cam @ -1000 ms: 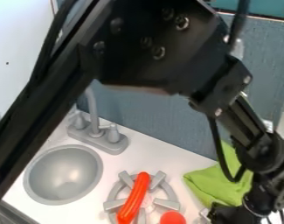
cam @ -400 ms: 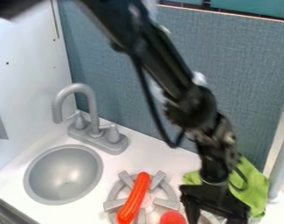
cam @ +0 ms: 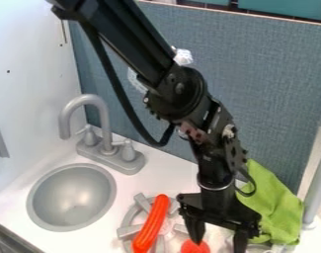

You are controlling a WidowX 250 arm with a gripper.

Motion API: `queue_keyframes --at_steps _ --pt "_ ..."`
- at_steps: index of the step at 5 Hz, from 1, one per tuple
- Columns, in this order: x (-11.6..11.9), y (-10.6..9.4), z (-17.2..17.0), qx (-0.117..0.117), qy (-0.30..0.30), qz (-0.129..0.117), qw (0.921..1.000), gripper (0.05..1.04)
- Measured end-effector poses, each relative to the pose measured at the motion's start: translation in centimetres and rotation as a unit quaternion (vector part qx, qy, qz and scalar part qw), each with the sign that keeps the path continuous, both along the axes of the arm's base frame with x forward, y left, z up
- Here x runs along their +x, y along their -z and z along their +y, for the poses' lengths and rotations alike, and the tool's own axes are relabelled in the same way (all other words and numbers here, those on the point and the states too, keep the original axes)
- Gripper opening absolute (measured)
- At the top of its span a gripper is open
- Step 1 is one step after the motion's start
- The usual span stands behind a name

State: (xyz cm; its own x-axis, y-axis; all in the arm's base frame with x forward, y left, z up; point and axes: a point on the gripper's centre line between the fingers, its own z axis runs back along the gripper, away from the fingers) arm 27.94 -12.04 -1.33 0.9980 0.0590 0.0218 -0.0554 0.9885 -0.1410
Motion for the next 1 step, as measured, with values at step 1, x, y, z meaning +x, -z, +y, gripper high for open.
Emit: queue_keyframes --at_steps 1 --pt "-0.71 0.13 1.31 0.040 0.007 0.022 0.9989 1.001"
